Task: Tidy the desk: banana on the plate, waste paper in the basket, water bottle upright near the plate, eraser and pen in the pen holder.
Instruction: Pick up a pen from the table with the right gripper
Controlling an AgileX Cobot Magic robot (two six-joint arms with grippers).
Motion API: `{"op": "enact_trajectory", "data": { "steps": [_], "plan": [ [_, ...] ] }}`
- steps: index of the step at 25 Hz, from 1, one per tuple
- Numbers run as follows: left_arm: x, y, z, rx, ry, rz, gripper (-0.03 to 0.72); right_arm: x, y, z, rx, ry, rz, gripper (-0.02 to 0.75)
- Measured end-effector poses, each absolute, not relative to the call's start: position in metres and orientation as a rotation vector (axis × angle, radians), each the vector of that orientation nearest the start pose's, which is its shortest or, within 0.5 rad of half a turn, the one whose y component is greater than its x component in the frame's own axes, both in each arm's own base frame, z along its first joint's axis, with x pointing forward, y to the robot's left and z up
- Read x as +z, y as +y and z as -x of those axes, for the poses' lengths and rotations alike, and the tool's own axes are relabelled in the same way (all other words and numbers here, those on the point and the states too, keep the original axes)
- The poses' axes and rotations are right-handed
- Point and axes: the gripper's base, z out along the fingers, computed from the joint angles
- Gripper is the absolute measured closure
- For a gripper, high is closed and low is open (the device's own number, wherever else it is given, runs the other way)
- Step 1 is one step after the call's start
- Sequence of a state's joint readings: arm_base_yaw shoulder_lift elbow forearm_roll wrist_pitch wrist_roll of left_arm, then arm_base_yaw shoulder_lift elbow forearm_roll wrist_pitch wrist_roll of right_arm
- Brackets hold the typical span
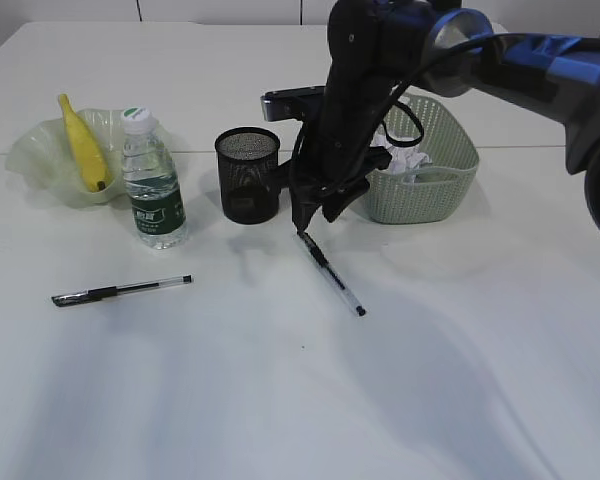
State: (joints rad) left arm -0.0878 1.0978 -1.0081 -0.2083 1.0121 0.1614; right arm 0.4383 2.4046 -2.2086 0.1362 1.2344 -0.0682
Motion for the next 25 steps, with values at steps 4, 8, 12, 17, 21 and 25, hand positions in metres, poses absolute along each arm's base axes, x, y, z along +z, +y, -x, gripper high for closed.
{"op": "enact_trajectory", "data": {
  "steps": [4, 8, 12, 17, 21, 25],
  "plan": [
    [0.338, -0.034, -0.202, -0.241, 2.557, -0.242, 0.225, 0.188, 0.225, -0.455, 0.233, 2.863, 0.664, 0.402],
    [0.338, -0.034, -0.203, -0.24, 2.553, -0.241, 0.228, 0.183, 0.225, -0.456, 0.226, 2.875, 0.653, 0.402],
    [0.338, -0.034, -0.203, -0.24, 2.549, -0.24, 0.229, 0.173, 0.225, -0.457, 0.219, 2.894, 0.652, 0.402],
    [0.338, -0.034, -0.203, -0.24, 2.549, -0.24, 0.23, 0.161, 0.225, -0.458, 0.213, 2.919, 0.655, 0.402],
    [0.338, -0.034, -0.203, -0.239, 2.548, -0.24, 0.23, 0.155, 0.226, -0.458, 0.21, 2.93, 0.655, 0.402],
    [0.338, -0.034, -0.203, -0.239, 2.548, -0.24, 0.23, 0.153, 0.226, -0.458, 0.209, 2.933, 0.658, 0.402]
  ]
}}
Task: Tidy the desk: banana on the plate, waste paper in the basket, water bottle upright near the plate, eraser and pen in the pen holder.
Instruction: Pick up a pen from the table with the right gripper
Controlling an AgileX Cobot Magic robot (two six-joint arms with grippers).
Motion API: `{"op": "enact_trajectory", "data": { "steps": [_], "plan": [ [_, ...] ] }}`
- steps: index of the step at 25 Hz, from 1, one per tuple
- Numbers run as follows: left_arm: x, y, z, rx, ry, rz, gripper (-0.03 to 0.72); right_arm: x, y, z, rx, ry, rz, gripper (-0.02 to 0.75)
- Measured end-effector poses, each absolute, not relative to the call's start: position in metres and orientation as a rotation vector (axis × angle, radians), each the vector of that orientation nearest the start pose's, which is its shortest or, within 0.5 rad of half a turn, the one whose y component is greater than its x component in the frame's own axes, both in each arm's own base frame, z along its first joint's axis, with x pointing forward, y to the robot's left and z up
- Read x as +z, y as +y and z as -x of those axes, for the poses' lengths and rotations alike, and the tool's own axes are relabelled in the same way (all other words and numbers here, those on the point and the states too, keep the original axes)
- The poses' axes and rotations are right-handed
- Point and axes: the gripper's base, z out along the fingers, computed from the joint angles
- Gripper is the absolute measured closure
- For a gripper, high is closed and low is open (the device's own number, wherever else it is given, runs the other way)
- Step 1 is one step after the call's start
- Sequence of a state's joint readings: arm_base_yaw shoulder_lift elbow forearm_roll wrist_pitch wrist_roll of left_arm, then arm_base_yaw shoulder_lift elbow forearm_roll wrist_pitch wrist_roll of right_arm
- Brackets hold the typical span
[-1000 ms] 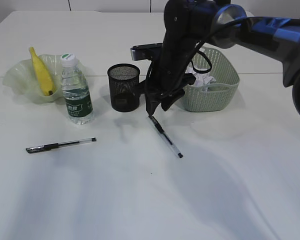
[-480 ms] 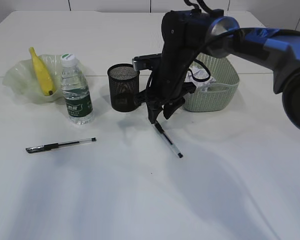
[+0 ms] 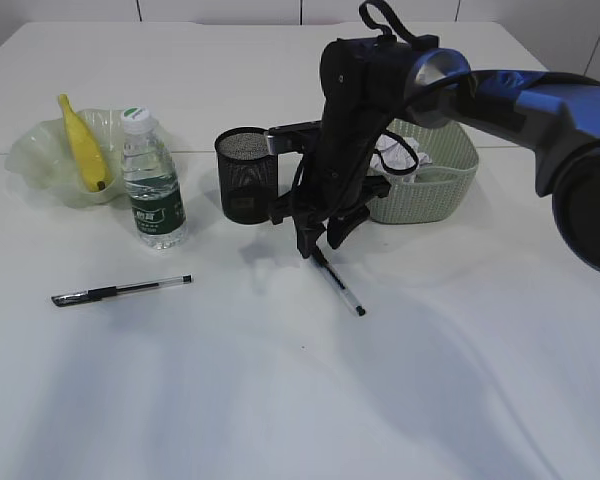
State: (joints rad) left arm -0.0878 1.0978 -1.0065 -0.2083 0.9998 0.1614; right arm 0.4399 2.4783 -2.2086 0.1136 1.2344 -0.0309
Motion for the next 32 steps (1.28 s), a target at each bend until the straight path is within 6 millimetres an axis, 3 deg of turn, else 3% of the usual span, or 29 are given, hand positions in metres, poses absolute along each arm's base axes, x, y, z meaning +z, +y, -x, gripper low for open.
{"op": "enact_trajectory", "data": {
  "steps": [9, 25, 32],
  "plan": [
    [0.338, -0.034, -0.203, -0.239, 2.544, -0.239, 0.235, 0.153, 0.226, -0.458, 0.209, 2.934, 0.656, 0.402],
    [0.338, -0.034, -0.204, -0.238, 2.537, -0.237, 0.235, 0.128, 0.224, -0.46, 0.152, 2.989, 0.615, 0.404],
    [0.339, -0.034, -0.205, -0.237, 2.531, -0.235, 0.235, 0.127, 0.224, -0.461, 0.149, 2.99, 0.6, 0.417]
  ]
}}
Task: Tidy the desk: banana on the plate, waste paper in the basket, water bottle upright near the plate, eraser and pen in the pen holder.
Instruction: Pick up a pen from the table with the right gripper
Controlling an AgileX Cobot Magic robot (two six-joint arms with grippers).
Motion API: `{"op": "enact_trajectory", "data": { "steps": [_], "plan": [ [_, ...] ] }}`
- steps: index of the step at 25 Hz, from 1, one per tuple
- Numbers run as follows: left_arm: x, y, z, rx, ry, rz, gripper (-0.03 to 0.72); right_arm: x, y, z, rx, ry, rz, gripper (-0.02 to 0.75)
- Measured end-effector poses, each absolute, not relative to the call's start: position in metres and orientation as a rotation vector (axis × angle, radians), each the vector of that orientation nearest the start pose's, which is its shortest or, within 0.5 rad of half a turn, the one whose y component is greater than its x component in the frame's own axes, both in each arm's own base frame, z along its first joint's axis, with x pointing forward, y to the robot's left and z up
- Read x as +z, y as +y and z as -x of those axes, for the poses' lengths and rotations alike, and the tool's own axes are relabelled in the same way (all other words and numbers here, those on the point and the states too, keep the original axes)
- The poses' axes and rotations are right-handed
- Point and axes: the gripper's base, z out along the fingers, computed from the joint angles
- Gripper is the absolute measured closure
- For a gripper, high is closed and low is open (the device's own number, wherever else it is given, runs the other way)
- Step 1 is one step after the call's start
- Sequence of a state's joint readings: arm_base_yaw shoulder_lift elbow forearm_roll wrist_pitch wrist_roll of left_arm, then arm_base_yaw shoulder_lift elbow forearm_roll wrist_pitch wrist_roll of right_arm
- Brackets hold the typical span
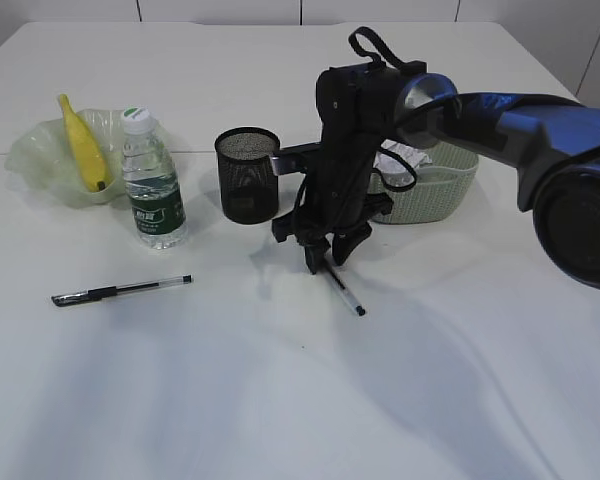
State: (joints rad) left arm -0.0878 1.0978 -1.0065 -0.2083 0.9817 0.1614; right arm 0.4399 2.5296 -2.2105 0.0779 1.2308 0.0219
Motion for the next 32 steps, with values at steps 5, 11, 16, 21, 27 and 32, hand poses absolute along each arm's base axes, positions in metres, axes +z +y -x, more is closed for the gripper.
{"op": "enact_trajectory", "data": {
  "steps": [5, 11, 16, 21, 27, 32],
  "plan": [
    [0.339, -0.034, -0.205, -0.237, 2.529, -0.235, 0.235, 0.126, 0.224, -0.461, 0.139, 2.99, 0.603, 0.577],
    [0.338, -0.034, -0.205, -0.237, 2.531, -0.235, 0.235, 0.126, 0.224, -0.461, 0.14, 2.99, 0.596, 0.689],
    [0.338, -0.034, -0.206, -0.237, 2.532, -0.235, 0.235, 0.126, 0.224, -0.461, 0.14, 2.99, 0.596, 0.692],
    [0.337, -0.034, -0.207, -0.237, 2.535, -0.234, 0.235, 0.136, 0.224, -0.461, 0.146, 2.972, 0.593, 0.694],
    [0.337, -0.034, -0.207, -0.237, 2.536, -0.234, 0.235, 0.182, 0.222, -0.458, 0.175, 2.88, 0.593, 0.694],
    [0.337, -0.034, -0.207, -0.237, 2.536, -0.234, 0.235, 0.211, 0.221, -0.454, 0.194, 2.815, 0.625, 0.694]
  ]
}}
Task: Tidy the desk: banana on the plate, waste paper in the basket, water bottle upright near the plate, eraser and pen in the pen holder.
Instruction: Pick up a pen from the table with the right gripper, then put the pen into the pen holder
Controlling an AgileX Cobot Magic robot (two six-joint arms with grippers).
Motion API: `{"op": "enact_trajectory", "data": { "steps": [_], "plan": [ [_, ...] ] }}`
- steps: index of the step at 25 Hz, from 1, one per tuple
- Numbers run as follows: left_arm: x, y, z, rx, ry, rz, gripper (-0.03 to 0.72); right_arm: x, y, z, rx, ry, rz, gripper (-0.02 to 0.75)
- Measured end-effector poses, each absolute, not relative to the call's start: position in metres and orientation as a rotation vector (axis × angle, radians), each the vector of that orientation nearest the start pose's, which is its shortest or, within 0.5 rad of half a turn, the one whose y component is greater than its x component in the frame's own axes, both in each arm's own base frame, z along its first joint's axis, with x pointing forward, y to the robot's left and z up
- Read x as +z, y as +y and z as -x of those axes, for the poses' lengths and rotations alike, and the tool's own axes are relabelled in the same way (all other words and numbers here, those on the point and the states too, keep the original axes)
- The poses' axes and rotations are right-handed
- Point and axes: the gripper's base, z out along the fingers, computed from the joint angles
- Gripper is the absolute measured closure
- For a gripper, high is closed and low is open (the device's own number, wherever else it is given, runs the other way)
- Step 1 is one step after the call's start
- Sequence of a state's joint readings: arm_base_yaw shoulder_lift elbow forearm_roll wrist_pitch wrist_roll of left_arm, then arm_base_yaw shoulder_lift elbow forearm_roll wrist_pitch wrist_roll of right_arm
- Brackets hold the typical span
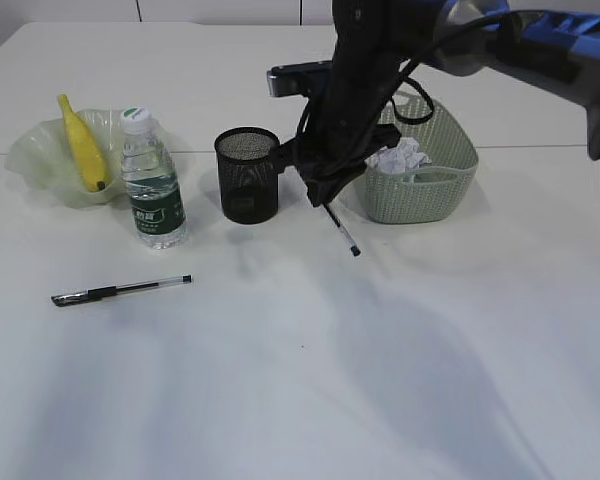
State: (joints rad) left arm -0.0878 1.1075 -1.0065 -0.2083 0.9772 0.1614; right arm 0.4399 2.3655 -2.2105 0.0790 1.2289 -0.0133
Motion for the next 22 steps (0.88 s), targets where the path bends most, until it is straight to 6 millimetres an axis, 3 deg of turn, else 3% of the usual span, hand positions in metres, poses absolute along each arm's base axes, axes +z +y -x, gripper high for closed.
{"op": "enact_trajectory", "data": {
  "steps": [5, 14, 22],
  "plan": [
    [0.337, -0.034, -0.207, -0.237, 2.536, -0.234, 0.235, 0.232, 0.224, -0.457, 0.237, 2.686, 0.648, 0.694],
    [0.337, -0.034, -0.207, -0.237, 2.54, -0.235, 0.235, 0.246, 0.24, -0.47, 0.376, 2.384, 0.746, 0.695],
    [0.336, -0.034, -0.206, -0.238, 2.546, -0.237, 0.235, 0.252, 0.243, -0.469, 0.416, 2.34, 0.781, 0.695]
  ]
}}
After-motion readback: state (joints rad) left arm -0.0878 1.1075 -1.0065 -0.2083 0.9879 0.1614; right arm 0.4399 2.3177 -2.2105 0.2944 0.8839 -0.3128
